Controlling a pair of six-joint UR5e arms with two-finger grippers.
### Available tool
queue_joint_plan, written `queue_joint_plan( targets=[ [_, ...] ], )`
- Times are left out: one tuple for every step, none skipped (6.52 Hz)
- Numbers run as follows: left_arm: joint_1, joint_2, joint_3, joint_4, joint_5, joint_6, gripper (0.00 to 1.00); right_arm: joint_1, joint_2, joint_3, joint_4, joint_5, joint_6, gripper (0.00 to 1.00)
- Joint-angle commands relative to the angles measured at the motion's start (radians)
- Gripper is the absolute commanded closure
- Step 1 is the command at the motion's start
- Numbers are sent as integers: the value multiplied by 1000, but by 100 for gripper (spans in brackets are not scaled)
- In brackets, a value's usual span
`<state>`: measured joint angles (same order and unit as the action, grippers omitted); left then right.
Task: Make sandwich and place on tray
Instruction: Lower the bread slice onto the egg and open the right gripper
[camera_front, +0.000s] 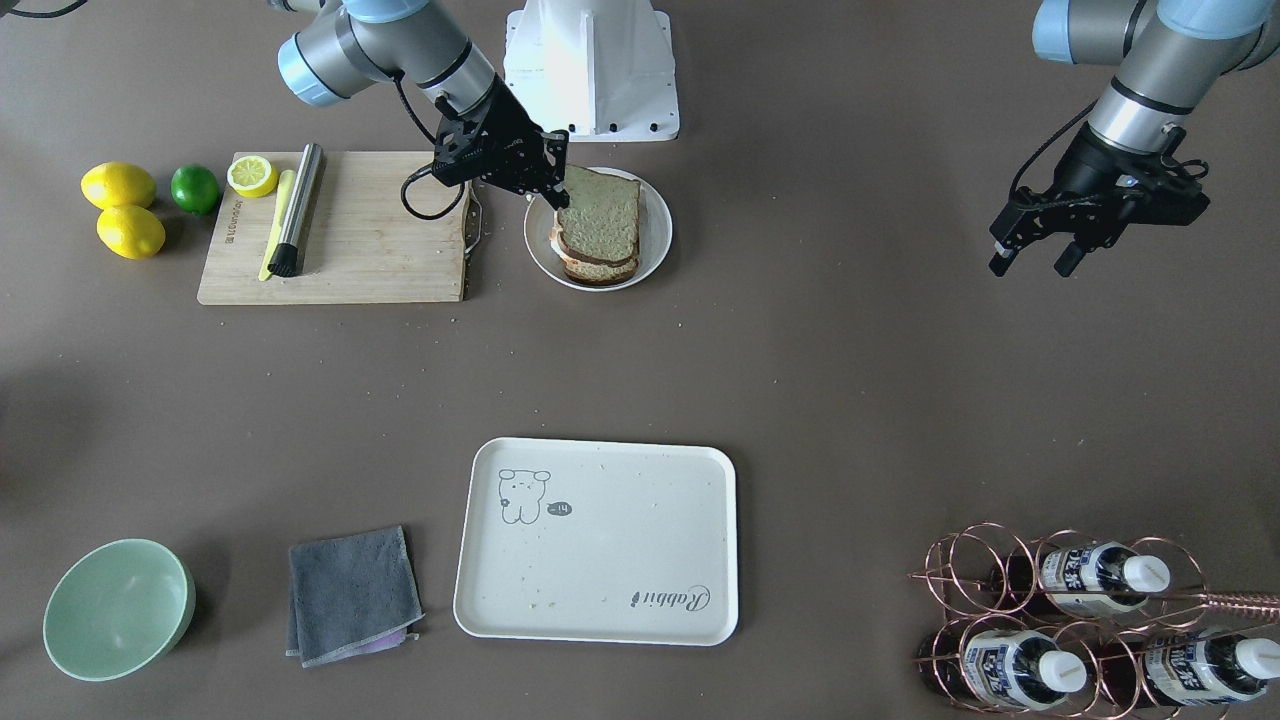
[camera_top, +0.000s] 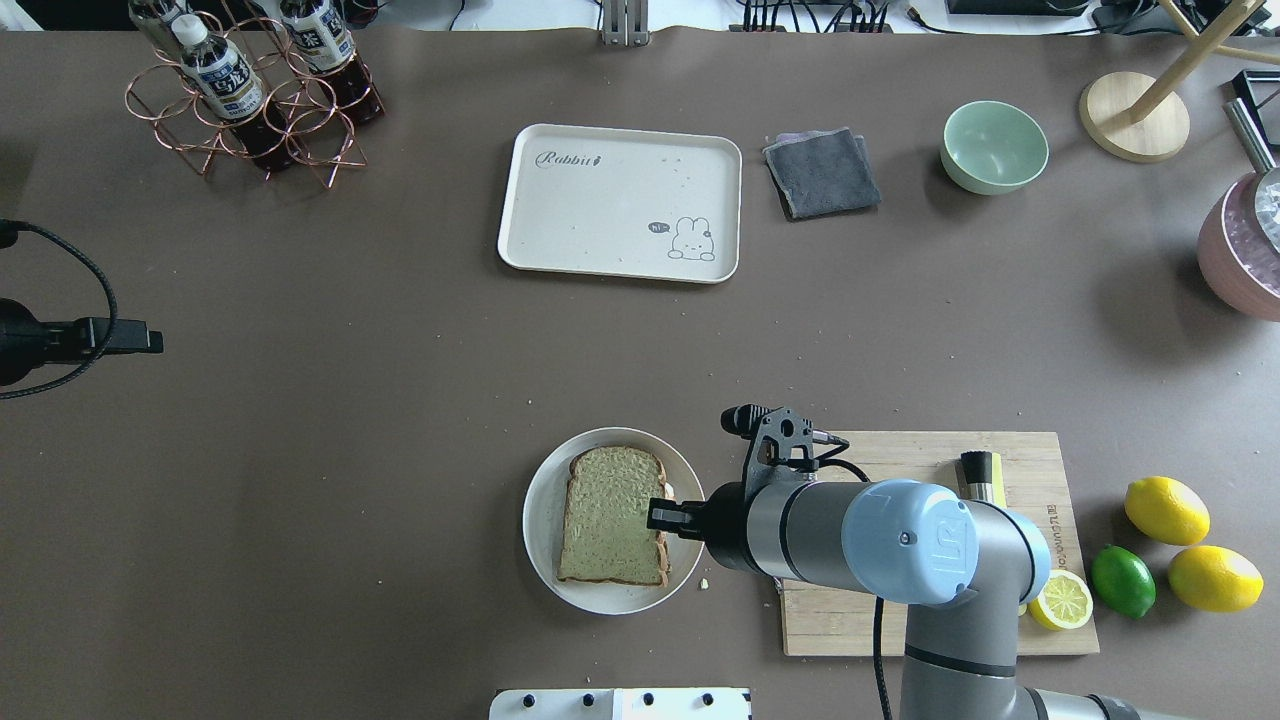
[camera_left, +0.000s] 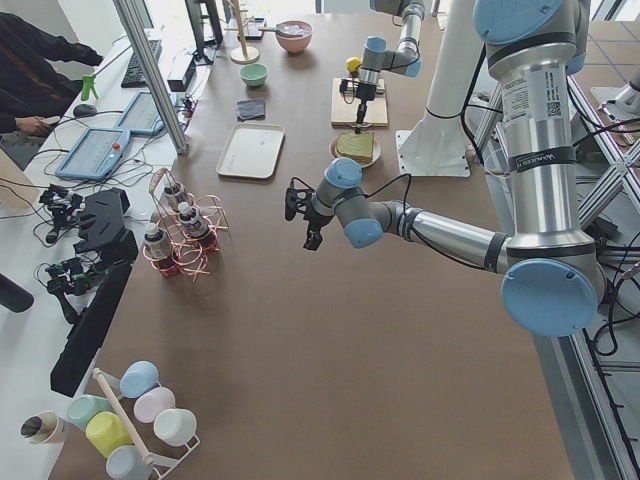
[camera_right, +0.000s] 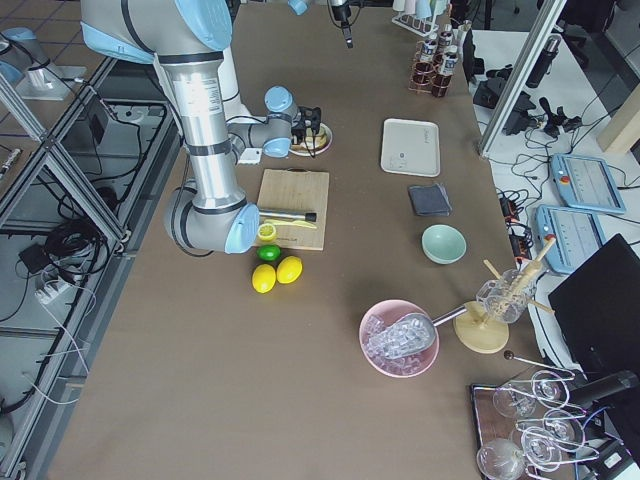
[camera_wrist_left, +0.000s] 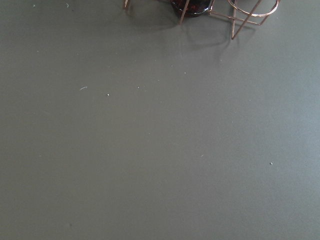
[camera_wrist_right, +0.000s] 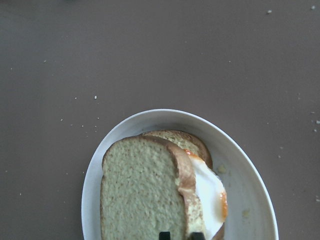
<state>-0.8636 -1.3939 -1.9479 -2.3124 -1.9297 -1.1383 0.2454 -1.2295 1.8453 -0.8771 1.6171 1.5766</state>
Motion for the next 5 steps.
queue_joint_plan(
  targets=[
    [0, -8, -3, -1, 0, -1, 3, 37, -4, 27, -2, 7, -3, 1],
    [0, -14, -3, -1, -2, -15, 3, 90, -8, 47, -6, 80, -3, 1],
    [18, -40, -6, -1, -2, -58, 3, 150, -28, 73, -5, 152, -3, 1],
    [70, -86, -5, -1, 8, -130, 3, 210, -68, 95, -8, 221, -1, 1],
    [157, -135, -3, -1, 67, -190, 3, 279, -102, 98, -5, 289, -3, 1]
  ],
)
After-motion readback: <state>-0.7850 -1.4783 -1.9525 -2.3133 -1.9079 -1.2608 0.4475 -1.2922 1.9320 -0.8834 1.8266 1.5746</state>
